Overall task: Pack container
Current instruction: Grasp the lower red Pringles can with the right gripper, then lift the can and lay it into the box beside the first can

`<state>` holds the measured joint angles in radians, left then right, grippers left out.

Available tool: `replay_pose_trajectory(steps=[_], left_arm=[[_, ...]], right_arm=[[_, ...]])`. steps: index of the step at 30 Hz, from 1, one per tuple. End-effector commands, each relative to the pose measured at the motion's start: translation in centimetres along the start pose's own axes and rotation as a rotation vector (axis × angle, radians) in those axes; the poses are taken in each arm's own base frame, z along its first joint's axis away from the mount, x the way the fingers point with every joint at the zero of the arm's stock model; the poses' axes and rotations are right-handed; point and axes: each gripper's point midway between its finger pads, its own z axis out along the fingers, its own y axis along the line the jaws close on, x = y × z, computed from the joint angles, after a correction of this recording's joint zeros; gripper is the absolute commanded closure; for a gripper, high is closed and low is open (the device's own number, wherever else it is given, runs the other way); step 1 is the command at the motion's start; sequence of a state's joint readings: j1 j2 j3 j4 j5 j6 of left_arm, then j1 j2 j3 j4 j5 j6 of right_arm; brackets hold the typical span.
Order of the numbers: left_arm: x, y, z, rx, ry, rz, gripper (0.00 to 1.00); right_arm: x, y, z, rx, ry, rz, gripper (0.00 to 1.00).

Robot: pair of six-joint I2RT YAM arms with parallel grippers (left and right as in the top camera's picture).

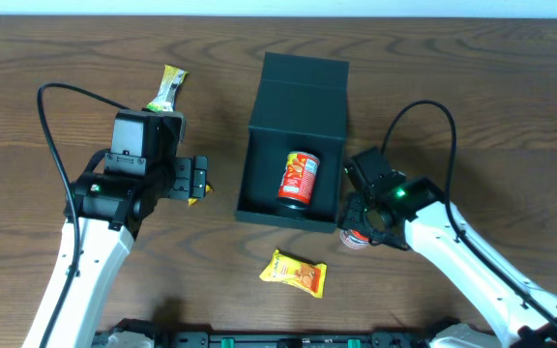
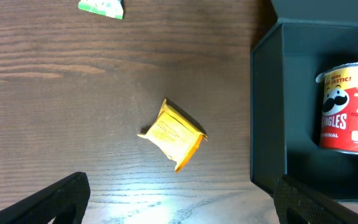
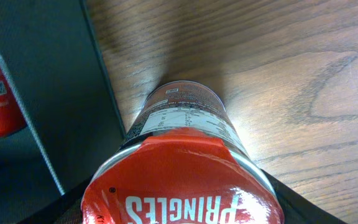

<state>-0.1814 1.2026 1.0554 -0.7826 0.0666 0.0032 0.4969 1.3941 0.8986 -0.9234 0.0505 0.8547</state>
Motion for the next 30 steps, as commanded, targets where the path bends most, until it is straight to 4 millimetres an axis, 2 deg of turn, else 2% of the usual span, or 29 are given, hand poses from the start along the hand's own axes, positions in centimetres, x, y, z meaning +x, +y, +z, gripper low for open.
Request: replay_pose_trajectory(steps=[1, 6, 9, 13, 18, 30], left_arm=[[-0.6, 0.2, -0.3, -0.016, -0.016, -0.001, 0.04], [-0.6, 0.2, -0.3, -0.016, -0.018, -0.001, 0.04], [-0.8, 0.2, -0.3, -0.015, -0.024, -0.001, 0.04], [-0.8, 0.2, -0.3, -0.015, -0.024, -0.001, 0.04], [-0.8, 0.2, -0.3, -0.015, -0.025, -0.001, 0.05], [-1.3, 0.1, -0.3, -0.014, -0.045, -0.001, 0.05]], right_arm=[[-0.7, 1.4, -1.4, -0.039, -0.014, -0.032, 0.31], [-1.7, 2.3, -4.2, -0.057, -0.031, -0.055, 0.30], [-2.5, 3.6, -6.3, -0.102, -0.044, -0.064, 0.30], [-3.2, 5.0, -8.0, -0.160, -0.066, -0.075, 0.30], [-3.7, 6.0, -9.2, -0.204, -0.078, -0.078, 0.30], [-2.4, 8.7, -10.3, -0.351, 0.007, -0.097, 0.30]])
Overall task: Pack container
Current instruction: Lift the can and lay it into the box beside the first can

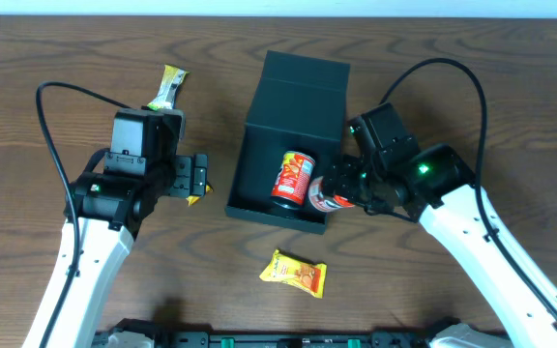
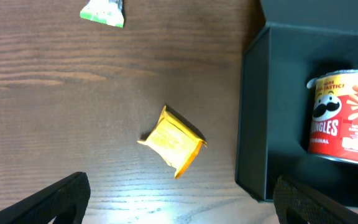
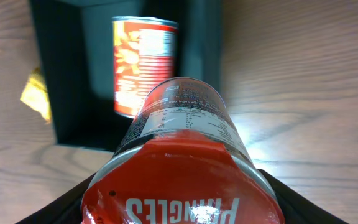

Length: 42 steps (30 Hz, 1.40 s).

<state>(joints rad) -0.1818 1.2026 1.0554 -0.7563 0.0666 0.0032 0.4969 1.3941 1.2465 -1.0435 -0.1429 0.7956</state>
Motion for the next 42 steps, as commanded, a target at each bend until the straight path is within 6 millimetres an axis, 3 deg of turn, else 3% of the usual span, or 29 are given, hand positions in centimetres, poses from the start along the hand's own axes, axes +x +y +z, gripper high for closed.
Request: replay_pose_trajectory(steps=[1, 6, 12, 16, 26, 38, 42], left_arm=[[-0.7, 0.2, -0.3, -0.016, -0.019, -0.001, 0.04], [-0.7, 0.2, -0.3, -0.016, -0.019, -0.001, 0.04], [-0.7, 0.2, -0.3, -0.016, -0.019, -0.001, 0.04], [-0.7, 0.2, -0.3, -0.016, -0.019, -0.001, 0.05], [-0.7, 0.2, -0.3, -0.016, -0.020, -0.001, 0.04], [-1.4, 0.1, -0.3, -0.013, -0.048, -0.001, 0.04], [-1.4, 0.1, -0.3, -0.013, -0.048, -0.001, 0.05]], right_arm=[[0.4, 1.3, -0.4, -0.053, 0.027, -0.017, 0.31], [1.4, 1.7, 0.5, -0.079, 0.122, 0.023, 0.33], [2.0, 1.7, 3.3, -0.080, 0.257, 0.076, 0.35], [1.2, 1.6, 4.6, -0.094, 0.305, 0.106, 0.36], [-1.8, 1.0, 5.5, -0.145, 0.382, 0.216, 0.36], [-1.7, 1.0, 7.3, -0.153, 0.473, 0.280, 0.36], [-1.8, 1.3, 7.5, -0.170, 0.489, 0.302, 0.32]])
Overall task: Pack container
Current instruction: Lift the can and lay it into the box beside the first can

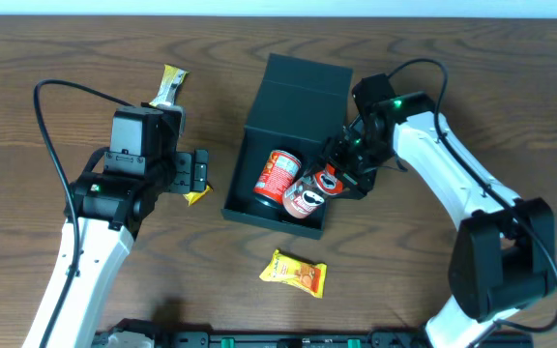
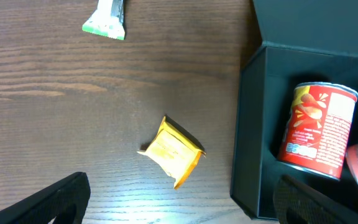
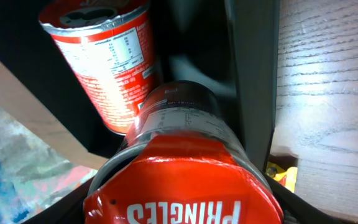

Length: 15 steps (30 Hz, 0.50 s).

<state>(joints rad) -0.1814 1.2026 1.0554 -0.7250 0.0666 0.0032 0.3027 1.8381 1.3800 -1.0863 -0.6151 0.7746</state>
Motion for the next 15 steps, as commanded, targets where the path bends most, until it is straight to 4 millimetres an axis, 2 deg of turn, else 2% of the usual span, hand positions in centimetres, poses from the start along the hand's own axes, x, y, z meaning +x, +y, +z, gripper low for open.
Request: replay_pose_trajectory(steps=[1, 8, 15], left_arm=[[-0.61, 0.17, -0.26, -0.015, -0.016, -0.001, 0.04], [-0.59, 0.16, -0.26, -0.015, -0.015, -0.001, 0.05], [-0.57, 0.16, -0.25, -0.015, -0.015, -0.001, 0.05]], right_arm=[[-0.24, 1.13, -0.65, -0.053, 0.013, 0.000, 0.32], [-0.60, 1.40, -0.72, -0.066, 0.001, -0.010, 0.25], [-0.75, 1.54, -0.73, -0.071, -0.005, -0.012, 0.25]])
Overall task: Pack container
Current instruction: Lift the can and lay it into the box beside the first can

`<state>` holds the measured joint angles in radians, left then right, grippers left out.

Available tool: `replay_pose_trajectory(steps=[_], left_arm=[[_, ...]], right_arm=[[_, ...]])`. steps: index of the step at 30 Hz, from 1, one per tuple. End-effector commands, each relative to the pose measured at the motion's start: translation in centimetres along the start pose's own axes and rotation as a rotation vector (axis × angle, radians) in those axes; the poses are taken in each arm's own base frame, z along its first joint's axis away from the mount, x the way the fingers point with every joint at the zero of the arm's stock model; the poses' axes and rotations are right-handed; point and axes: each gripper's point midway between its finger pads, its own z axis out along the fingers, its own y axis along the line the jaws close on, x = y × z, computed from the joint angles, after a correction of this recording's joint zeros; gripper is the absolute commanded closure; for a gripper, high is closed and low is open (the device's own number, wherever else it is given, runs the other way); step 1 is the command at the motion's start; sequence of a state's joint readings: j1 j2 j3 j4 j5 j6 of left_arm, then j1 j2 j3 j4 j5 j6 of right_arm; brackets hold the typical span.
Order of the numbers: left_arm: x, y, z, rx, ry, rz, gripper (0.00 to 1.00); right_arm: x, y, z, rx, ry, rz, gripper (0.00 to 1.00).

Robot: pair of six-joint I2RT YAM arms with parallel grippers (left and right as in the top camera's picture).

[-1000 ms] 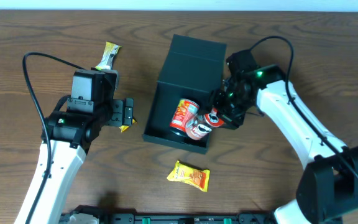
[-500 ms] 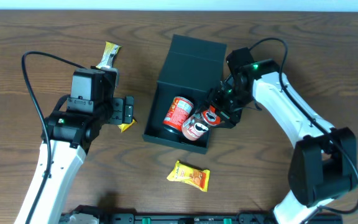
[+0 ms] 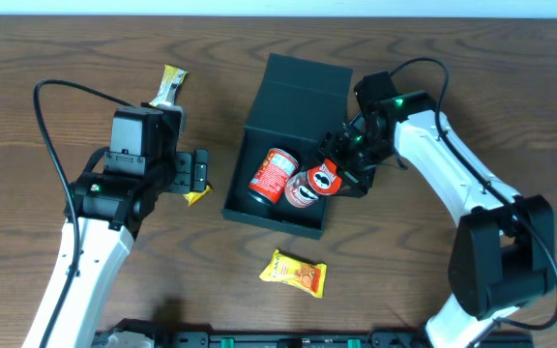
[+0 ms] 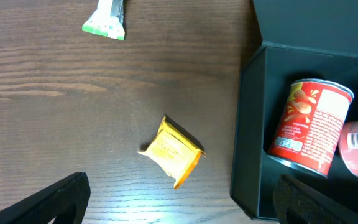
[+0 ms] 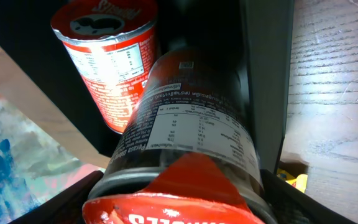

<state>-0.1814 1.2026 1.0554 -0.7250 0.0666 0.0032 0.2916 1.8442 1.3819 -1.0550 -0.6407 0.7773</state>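
Observation:
The black box (image 3: 259,101) stands open mid-table with its lid folded back. A red Pringles can (image 3: 269,176) lies inside it, also visible in the left wrist view (image 4: 309,124) and in the right wrist view (image 5: 107,62). My right gripper (image 3: 344,166) is shut on a second Pringles can (image 3: 309,186), which is tilted into the box against the first. That held can (image 5: 191,143) fills the right wrist view, beside the box wall (image 5: 266,74). My left gripper (image 3: 197,174) hangs open above a yellow packet (image 4: 171,151) left of the box.
A second yellow snack packet (image 3: 294,273) lies in front of the box. A green-and-yellow bar (image 3: 169,87) lies at the back left, its green end (image 4: 104,18) showing in the left wrist view. The box's left wall (image 4: 250,130) is close to the left gripper.
The held can has gone lower and deeper into the box, resting against the first can. The first can has shifted a little to the left. The left arm has not moved.
First my right gripper held the second can on the table by the box's front right corner. Then the can was up at the box's right wall, and the box had turned slightly. Later it was tipped into the box, and now it sits lower beside the first can.

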Motion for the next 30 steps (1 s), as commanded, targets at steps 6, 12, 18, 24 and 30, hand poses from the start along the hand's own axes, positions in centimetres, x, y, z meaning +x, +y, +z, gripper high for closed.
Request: replay_pose_trajectory(steps=[6, 12, 18, 24, 30], left_arm=[[-0.6, 0.2, -0.3, -0.015, -0.015, -0.001, 0.04], [-0.5, 0.2, -0.3, -0.015, -0.013, -0.001, 0.05], [-0.4, 0.2, -0.2, -0.015, -0.009, -0.001, 0.04], [-0.3, 0.2, -0.2, -0.016, -0.004, -0.001, 0.05], [-0.3, 0.2, -0.2, -0.016, -0.001, -0.001, 0.05]], right_arm=[[-0.5, 1.5, -0.6, -0.054, -0.013, -0.025, 0.31], [-2.1, 2.4, -0.8, -0.076, -0.086, -0.091, 0.30], [-1.9, 3.5, -0.8, -0.127, -0.069, -0.121, 0.23], [-3.2, 5.1, -0.7, -0.148, -0.154, -0.234, 0.20], [-3.2, 5.5, -0.4, -0.141, -0.173, -0.278, 0.16]])
